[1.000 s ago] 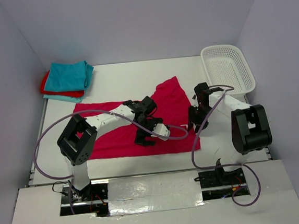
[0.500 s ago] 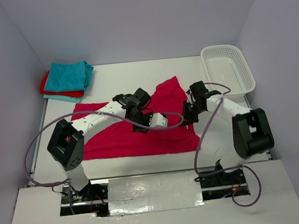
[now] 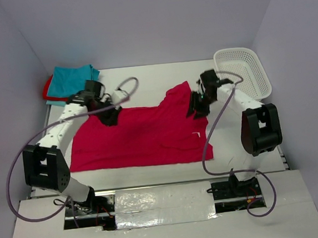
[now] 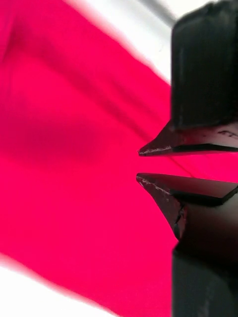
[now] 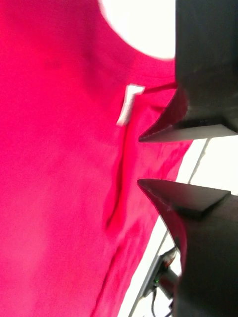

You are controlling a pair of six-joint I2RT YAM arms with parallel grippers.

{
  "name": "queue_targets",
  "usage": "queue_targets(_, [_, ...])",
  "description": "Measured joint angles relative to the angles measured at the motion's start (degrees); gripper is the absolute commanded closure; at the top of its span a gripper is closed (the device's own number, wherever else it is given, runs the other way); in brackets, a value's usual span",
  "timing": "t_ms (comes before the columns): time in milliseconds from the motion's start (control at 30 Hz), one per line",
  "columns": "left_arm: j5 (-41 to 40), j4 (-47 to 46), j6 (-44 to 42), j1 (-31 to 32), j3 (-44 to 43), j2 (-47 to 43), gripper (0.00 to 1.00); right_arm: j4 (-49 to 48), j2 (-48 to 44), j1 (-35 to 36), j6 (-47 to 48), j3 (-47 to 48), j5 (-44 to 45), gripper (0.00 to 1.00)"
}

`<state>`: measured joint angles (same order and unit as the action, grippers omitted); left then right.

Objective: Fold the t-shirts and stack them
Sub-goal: Grap the side of the flattened tshirt furthest away from the robot with both arms

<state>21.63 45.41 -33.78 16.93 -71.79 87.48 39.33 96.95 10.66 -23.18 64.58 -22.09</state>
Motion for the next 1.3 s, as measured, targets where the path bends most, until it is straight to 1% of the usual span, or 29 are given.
queue_targets(33, [0.1, -0.5, 1.9, -3.5, -0.4, -0.2, 0.69, 1.7, 0.2, 0.0, 0.7, 4.3, 0.6, 0.42])
queue_targets(100, [-0.8, -2.9, 5.9, -11.8, -1.3, -0.1, 0.69, 4.7, 2.2, 0.0, 2.0, 15.5, 2.1, 0.39])
queue_targets(167, [-2.0, -5.7, 10.7, -20.8, -2.3, 0.4, 0.56, 6.4, 7.0, -0.1, 3.5, 29.8, 3.5, 0.37])
queue_targets(233, [-3.4, -8.5, 14.8, -27.6, -3.1, 1.4, 0.41, 7.6, 13.5, -0.4, 4.1, 42.5, 4.5, 0.37])
queue_targets(300, [-4.4, -10.6, 18.5, -32.4, -3.8, 3.1, 0.38, 9.3, 21.6, -0.8, 4.1, 54.9, 5.0, 0.37])
queue_targets(367, [-4.5, -11.6, 21.2, -35.3, -4.8, 5.8, 0.36, 10.5, 30.4, -1.5, 3.4, 65.4, 5.8, 0.37])
queue_targets(433, [-4.4, -12.7, 23.6, -37.3, -5.9, 9.7, 0.34, 11.6, 38.0, -2.3, 2.5, 71.5, 7.3, 0.37])
queue_targets(500, [-4.4, -13.7, 25.2, -38.3, -7.0, 13.9, 0.32, 12.0, 42.9, -3.0, 1.0, 72.2, 8.6, 0.36])
queue_targets(533, [-4.4, -14.2, 25.8, -38.5, -7.3, 15.8, 0.29, 12.1, 44.7, -3.3, 0.2, 71.2, 9.4, 0.36])
queue_targets(667, [-3.8, -16.2, 28.3, -38.4, -8.0, 21.9, 0.26, 13.0, 48.8, -4.1, -2.1, 68.9, 12.3, 0.34])
queue_targets(800, [-2.7, -17.9, 30.1, -38.2, -9.9, 26.2, 0.24, 12.6, 48.8, -4.3, -2.8, 71.1, 12.9, 0.34])
queue_targets(933, [-2.5, -20.1, 31.3, -38.2, -10.1, 28.1, 0.23, 11.5, 49.1, -4.1, -3.2, 71.0, 11.6, 0.36])
queue_targets(1133, [-1.8, -23.1, 32.5, -37.7, -13.7, 31.3, 0.25, 9.2, 50.8, -3.7, -4.2, 70.9, 8.5, 0.39])
queue_targets(1300, [-1.8, -25.2, 32.7, -37.1, -14.9, 32.6, 0.34, 7.3, 51.1, -3.7, -5.2, 70.8, 7.3, 0.4])
